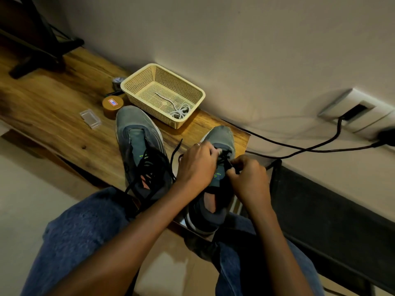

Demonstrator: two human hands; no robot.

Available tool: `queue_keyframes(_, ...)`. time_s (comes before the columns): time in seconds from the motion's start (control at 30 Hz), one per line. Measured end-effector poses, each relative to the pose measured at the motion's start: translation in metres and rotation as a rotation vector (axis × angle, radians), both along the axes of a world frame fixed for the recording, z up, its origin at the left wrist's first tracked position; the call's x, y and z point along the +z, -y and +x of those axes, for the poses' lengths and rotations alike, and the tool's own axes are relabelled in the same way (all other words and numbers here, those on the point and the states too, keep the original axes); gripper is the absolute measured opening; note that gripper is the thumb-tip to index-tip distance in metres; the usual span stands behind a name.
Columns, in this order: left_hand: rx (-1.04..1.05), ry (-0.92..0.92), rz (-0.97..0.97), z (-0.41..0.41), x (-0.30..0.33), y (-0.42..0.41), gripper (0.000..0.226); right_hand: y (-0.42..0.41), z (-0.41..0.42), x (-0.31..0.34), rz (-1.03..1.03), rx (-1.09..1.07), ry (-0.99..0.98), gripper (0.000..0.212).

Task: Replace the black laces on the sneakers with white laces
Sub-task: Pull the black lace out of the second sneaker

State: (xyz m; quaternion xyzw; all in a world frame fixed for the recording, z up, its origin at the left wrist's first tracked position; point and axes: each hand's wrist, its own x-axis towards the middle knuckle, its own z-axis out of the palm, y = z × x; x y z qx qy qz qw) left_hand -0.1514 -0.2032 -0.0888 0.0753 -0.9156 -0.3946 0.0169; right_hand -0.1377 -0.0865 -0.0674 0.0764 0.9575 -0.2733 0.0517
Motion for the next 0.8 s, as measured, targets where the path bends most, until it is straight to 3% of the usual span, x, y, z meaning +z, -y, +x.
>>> queue_keyframes(0.07,0.104,0.027,0.204,-0.002,0.004,0.003,0.025,-0.002,0.0,-0.001,-0.017,-0.003,0.0,0.016)
queue_keyframes(0.13,0.172,-0.013,0.276,-0.006,0.004,0.009,0.02,-0.002,-0.001,-0.001,-0.009,0.002,0.002,0.016)
queue_keyframes(0.27,0.159,-0.017,0.111,-0.006,0.002,0.017,0.01,-0.001,-0.002,-0.003,-0.015,0.003,0.002,0.022)
queue_keyframes(0.5,0.172,-0.066,0.014,0.007,0.002,0.013,0.024,0.005,-0.005,-0.005,-0.043,0.102,-0.064,0.035)
queue_keyframes(0.67,0.055,-0.106,-0.03,0.026,0.004,0.005,0.023,0.006,-0.011,-0.011,0.124,0.225,-0.102,0.022)
queue_keyframes(0.8,-0.05,0.024,-0.139,0.035,0.006,0.008,0.033,0.005,-0.012,-0.014,0.229,0.269,-0.121,0.026)
